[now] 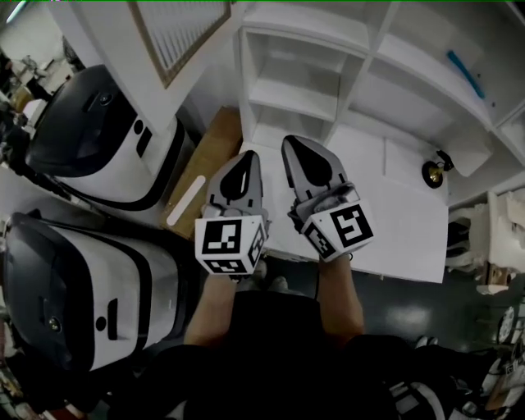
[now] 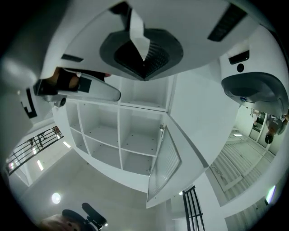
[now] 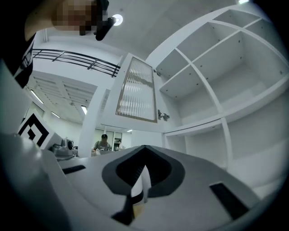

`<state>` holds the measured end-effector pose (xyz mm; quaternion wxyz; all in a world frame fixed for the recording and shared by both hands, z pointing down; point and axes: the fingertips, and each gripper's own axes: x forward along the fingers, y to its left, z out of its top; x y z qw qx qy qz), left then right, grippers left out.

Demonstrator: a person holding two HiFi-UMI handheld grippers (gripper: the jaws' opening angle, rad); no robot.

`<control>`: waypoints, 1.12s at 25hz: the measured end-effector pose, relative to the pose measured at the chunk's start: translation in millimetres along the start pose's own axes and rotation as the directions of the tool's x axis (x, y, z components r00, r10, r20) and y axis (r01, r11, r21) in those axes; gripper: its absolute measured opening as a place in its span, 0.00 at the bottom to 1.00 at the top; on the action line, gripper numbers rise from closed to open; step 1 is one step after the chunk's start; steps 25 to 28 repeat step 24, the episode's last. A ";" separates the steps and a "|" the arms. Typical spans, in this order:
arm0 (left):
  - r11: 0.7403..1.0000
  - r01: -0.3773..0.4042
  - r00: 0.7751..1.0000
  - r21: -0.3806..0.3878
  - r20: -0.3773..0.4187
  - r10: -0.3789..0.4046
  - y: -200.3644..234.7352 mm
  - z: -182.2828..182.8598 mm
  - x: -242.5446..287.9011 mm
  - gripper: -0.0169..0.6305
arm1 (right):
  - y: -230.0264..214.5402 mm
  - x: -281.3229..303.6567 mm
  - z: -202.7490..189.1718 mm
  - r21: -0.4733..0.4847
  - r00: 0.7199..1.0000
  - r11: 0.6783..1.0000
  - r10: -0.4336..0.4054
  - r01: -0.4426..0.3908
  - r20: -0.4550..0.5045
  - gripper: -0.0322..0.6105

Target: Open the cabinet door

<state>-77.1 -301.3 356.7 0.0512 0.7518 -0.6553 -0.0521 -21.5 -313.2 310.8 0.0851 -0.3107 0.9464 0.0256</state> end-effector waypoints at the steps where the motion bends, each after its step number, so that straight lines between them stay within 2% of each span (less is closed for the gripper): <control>1: 1.000 0.014 1.000 -0.004 -0.006 -0.014 -6.5 -3.1 2.5 0.05 | -4.7 -5.5 -2.5 -0.006 1.000 1.000 -0.015 0.015 -0.011 0.08; 12: 0.989 0.145 0.989 -0.022 -0.032 -0.145 -79.8 -22.4 13.1 0.05 | -44.4 -71.5 -11.8 -0.003 0.987 0.988 -0.151 0.152 -0.053 0.08; 23: 0.985 0.172 0.984 -0.027 -0.033 -0.173 -116.2 -38.2 1.5 0.05 | -47.6 -117.2 -17.7 -0.034 0.982 0.984 -0.176 0.174 -0.075 0.08; 28: 0.984 0.174 0.984 -0.027 -0.032 -0.174 -118.6 -39.4 1.2 0.05 | -48.1 -120.4 -18.3 -0.038 0.981 0.984 -0.177 0.175 -0.077 0.08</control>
